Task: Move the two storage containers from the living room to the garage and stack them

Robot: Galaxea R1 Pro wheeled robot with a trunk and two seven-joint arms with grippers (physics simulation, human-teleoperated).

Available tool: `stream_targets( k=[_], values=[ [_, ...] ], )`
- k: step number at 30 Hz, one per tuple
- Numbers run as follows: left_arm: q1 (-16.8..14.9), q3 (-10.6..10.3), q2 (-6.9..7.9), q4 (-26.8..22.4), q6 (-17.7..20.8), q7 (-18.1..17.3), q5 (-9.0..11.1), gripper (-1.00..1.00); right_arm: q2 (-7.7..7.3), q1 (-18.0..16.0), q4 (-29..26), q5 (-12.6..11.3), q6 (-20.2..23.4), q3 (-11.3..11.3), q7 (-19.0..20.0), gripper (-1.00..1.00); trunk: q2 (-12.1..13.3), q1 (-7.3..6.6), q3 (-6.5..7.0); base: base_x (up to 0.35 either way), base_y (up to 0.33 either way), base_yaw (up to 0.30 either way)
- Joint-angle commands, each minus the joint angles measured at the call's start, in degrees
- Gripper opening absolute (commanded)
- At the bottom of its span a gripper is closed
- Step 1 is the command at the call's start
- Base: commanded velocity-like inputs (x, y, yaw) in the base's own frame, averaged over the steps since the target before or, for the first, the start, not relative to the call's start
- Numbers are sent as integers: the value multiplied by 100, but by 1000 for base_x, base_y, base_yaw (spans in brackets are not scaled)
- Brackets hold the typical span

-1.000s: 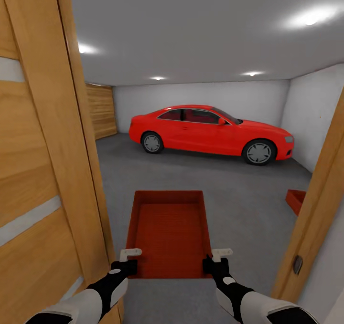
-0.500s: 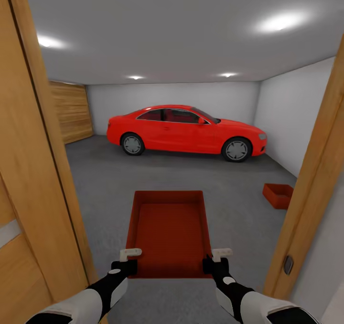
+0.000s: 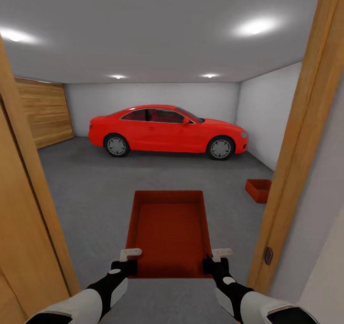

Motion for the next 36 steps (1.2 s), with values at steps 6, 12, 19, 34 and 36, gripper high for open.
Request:
stream_targets(
  k=[6, 12, 19, 34, 36],
  values=[
    [-8, 322, 3, -4, -19, 100, 16, -100, 0, -3, 23, -172, -44, 89, -29, -100, -5, 3, -2, 199, 195, -10],
    [-8, 322, 2, -4, -27, 100, 14, -100, 0, -3, 23, -173, -44, 86, -30, -100, -5, 3, -2, 149, 138, 0],
    [-8, 322, 3, -4, -27, 100, 14, -100, 0, -3, 23, -178, -37, 84, -35, -100, -5, 3, -2, 15, 13, 0],
    [-8, 322, 3, -4, -27, 100, 9, -100, 0, -3, 22, -178, -36, 88, -39, -100, -5, 3, -2, 167, 0, 0],
    [-8, 322, 3, -4, -27, 100, 8, -100, 0, -3, 23, -176, -36, 86, -39, -100, -5, 3, -2, 302, 0, 0]
  ],
)
